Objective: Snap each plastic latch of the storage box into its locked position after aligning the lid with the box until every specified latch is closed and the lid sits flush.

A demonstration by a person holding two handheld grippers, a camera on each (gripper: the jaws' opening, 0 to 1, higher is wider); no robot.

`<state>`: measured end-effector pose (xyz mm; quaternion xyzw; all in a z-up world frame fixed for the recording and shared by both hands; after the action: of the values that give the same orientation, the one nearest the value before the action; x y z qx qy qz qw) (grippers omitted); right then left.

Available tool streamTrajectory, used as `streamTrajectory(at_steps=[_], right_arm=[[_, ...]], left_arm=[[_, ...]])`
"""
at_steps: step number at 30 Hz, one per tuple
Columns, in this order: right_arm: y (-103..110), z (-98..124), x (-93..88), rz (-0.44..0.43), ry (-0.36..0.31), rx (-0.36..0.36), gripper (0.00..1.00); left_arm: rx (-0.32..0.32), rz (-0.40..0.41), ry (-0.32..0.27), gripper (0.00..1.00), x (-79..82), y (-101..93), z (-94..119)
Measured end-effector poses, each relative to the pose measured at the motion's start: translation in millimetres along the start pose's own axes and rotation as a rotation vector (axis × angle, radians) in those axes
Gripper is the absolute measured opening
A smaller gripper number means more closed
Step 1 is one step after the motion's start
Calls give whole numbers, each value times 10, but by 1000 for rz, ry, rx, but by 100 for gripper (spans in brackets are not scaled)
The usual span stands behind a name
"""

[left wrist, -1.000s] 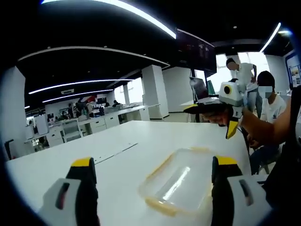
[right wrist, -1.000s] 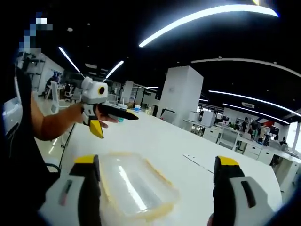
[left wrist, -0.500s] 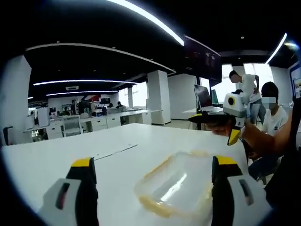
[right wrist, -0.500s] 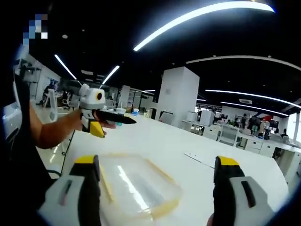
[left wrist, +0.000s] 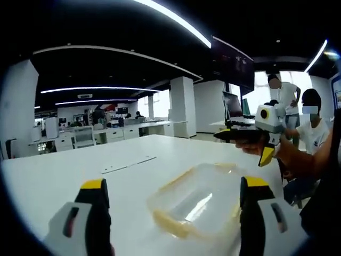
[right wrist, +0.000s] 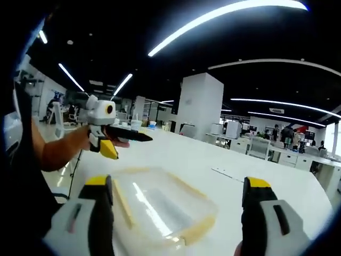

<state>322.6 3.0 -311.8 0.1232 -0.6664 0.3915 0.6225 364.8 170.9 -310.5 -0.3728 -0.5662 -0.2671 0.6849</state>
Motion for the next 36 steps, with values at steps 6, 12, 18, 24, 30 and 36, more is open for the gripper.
streamTrajectory(at_steps=[6, 12, 18, 24, 30, 36], right_arm=[[-1, -2, -25, -15, -5, -3, 100], [64, -31, -98, -39, -11, 17, 100], [137, -60, -188, -51, -12, 16, 100], [180, -66, -246, -74, -19, 16, 100], [216, -74, -268, -81, -20, 21, 100], [245, -80, -311, -88, -13, 22, 100]], left_arm=[[-1, -3, -3, 100, -31, -40, -4], [-3, -17, 21, 100, -135, -68, -28], [16, -11, 29, 100, -231, -79, -39], [7, -8, 32, 100, -307, -93, -37], [-16, -17, 41, 100, -397, -154, -51], [-5, -13, 56, 100, -464, -133, -55]])
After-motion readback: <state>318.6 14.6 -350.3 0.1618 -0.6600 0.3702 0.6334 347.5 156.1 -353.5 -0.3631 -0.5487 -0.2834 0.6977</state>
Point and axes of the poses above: the point that each gripper's makers call its tool centre point, and the gripper's own axes: z roughly backward along the fingers, y roughly to its left, x roughly out of its top, the point moved 2 cm from there along z, roughly backward along the fingers, and after that the axes turned 13 degrees about z, right-handed, at the moved point
